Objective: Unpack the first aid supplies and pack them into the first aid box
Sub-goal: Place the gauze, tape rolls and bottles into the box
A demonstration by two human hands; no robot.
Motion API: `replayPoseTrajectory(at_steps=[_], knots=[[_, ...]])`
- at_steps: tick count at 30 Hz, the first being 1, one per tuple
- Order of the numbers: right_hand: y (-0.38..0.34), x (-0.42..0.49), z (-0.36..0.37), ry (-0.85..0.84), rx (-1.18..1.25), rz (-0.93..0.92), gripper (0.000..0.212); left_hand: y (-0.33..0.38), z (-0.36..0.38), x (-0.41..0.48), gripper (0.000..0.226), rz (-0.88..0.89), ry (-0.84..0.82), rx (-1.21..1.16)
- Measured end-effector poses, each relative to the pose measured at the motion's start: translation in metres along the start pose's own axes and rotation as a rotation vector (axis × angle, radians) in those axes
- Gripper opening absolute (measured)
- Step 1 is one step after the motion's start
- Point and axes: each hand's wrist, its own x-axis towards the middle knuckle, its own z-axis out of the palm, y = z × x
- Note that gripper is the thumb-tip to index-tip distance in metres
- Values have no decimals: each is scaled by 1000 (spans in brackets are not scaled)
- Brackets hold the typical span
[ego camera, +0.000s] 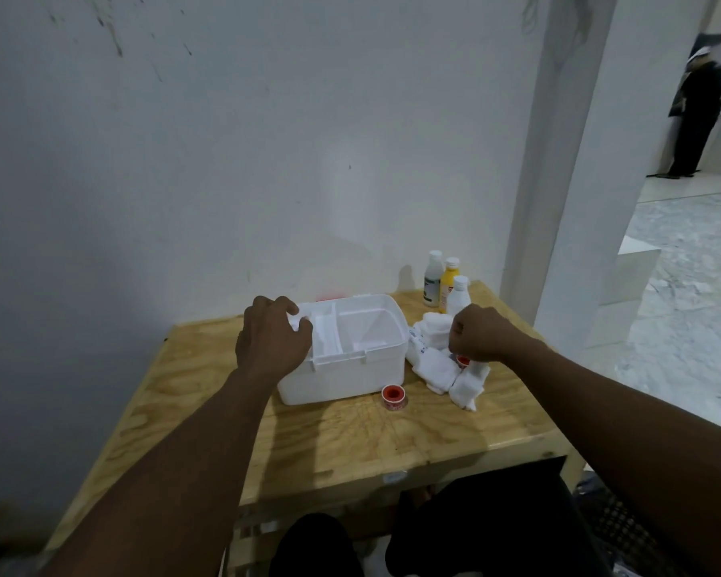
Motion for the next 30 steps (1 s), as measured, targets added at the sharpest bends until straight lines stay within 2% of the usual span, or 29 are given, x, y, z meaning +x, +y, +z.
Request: replayPoseTrajectory(at_steps=[12, 30], knots=[[11, 3, 16, 24, -52, 38, 24, -10, 0, 6, 17, 26, 22, 9], [10, -2, 19, 33, -128, -30, 19, -9, -1, 7, 14, 19, 5, 24]])
